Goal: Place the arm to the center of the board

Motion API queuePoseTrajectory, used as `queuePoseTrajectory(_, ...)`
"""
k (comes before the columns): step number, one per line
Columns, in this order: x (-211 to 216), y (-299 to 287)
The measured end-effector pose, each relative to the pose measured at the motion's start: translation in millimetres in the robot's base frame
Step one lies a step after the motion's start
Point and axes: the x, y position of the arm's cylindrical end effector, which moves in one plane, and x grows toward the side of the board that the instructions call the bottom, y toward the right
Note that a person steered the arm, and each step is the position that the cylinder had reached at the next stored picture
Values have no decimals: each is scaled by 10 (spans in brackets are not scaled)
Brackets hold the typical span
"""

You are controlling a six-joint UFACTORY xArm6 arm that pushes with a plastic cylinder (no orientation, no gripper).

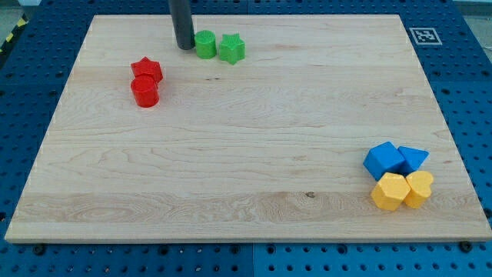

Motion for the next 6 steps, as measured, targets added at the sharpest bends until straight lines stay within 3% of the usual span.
queuePoseTrajectory(2,113,65)
queuePoseTrajectory(5,903,-12)
queuePoseTrajectory(6,952,-12)
